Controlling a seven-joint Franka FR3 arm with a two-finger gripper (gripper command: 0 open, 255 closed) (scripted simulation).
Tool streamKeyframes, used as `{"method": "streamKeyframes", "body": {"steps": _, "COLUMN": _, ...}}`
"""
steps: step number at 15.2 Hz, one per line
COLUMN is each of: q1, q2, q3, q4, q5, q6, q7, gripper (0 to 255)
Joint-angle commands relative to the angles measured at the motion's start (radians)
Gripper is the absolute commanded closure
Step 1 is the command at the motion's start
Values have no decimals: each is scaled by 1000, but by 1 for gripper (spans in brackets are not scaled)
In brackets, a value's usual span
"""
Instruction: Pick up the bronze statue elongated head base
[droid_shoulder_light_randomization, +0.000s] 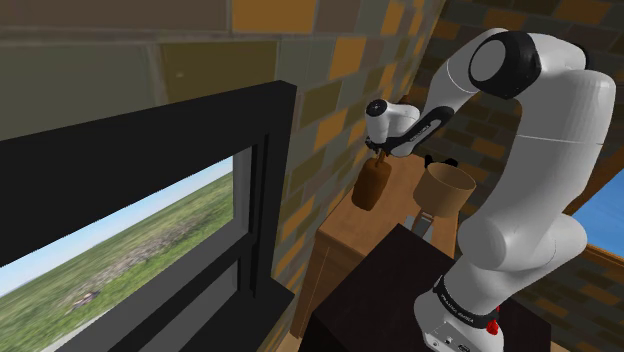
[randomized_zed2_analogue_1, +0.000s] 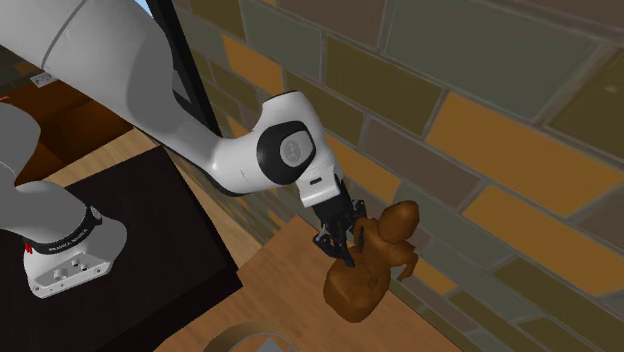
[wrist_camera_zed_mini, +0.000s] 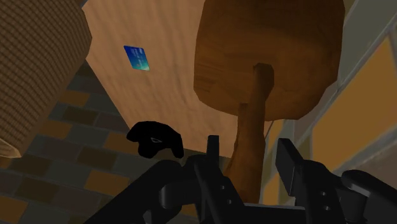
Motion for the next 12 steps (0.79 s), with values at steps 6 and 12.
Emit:
{"method": "streamKeyframes", "body": {"steps": 6, "q1": 0, "q2": 3, "q3": -1, "q4": -1, "q5": -1, "q6": -2, "q7": 2, "gripper": 255}}
{"method": "streamKeyframes", "body": {"steps": 12, "q1": -8, "q2": -61, "q3": 13, "q4": -13, "q5": 66, "q6": -26, "q7": -81, "gripper": 255}}
